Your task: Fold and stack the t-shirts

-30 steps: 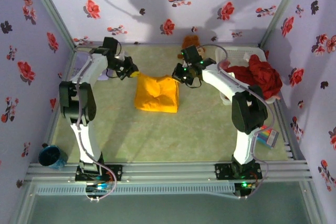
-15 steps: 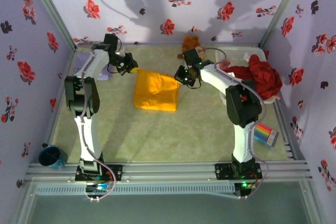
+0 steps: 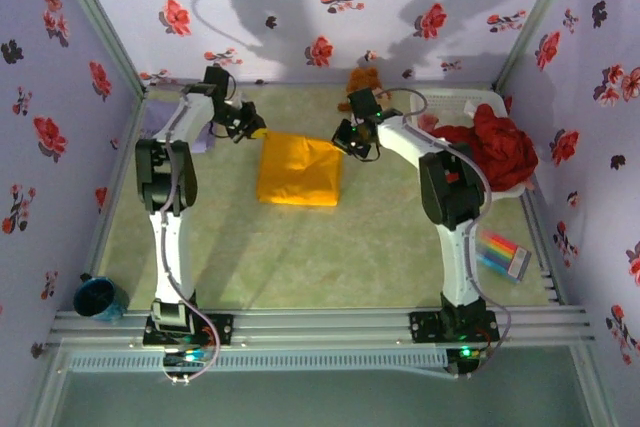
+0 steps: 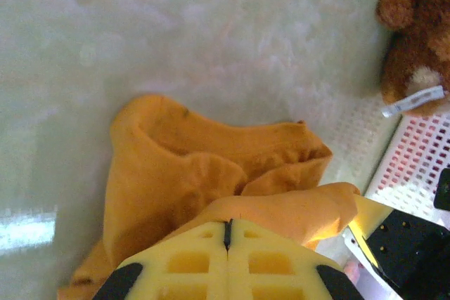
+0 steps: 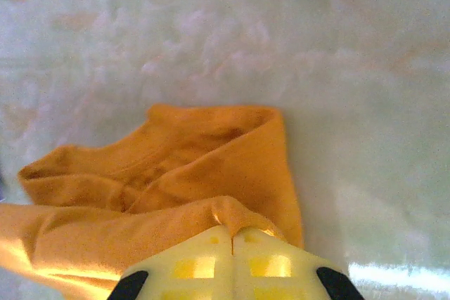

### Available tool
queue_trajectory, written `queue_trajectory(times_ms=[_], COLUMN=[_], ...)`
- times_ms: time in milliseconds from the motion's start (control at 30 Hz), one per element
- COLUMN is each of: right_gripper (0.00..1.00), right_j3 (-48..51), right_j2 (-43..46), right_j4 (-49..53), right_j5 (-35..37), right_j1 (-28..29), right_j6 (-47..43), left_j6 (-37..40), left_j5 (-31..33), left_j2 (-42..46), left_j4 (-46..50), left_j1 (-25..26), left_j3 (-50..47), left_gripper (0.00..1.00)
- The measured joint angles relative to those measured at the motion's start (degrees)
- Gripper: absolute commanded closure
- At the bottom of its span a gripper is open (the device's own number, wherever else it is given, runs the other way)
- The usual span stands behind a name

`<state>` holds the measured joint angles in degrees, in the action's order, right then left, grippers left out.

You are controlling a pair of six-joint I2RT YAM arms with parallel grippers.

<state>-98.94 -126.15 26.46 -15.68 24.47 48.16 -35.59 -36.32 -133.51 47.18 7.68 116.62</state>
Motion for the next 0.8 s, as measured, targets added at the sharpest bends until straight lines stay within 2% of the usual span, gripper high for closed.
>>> queue_trajectory(times_ms=[33, 67, 100, 200, 433, 600, 700, 800], right_gripper=[0.71, 0.6, 0.56, 0.52, 0.5, 0.53, 0.54, 0.53], right_j3=[-1.88, -3.58, -5.11, -9.38, -10.38, -5.46, -4.2, -4.57], right_j2=[-1.64, -3.1, -4.13, -5.6, -1.22, 4.15, 3.82, 1.07], right_j4=[0.85, 1.73, 2.71, 5.75, 10.51, 10.64, 6.8, 2.84], right_j5=[0.02, 0.04, 0.04, 0.26, 0.7, -0.44, -3.98, -6.95], right_j1=[-0.26, -0.5, -0.63, -0.96, -0.59, 0.37, 0.57, 0.66], right_j6=[-0.66, -1.14, -1.62, -3.48, -7.17, -7.72, -7.19, -6.01], left_j6=[0.0, 0.0, 0.0, -0.11, -0.48, -1.25, -4.59, -6.99], left_j5=[-0.02, -0.04, -0.13, -0.26, 0.26, 0.76, -0.94, -1.99], left_j2=[-1.57, -3.06, -4.31, -7.34, -5.42, 4.13, 10.4, 12.02], left_j4=[-0.17, -0.22, -0.24, -0.24, -2.51, -6.03, -11.74, -16.48], left_j1=[-0.09, -0.11, -0.2, -0.52, -2.38, -2.38, -1.64, 0.04], left_j3=[1.2, 2.4, 3.5, 6.23, 4.44, -5.86, -14.82, -20.0], left_gripper=[0.88, 0.69, 0.64, 0.57, 0.53, 0.53, 0.53, 0.53])
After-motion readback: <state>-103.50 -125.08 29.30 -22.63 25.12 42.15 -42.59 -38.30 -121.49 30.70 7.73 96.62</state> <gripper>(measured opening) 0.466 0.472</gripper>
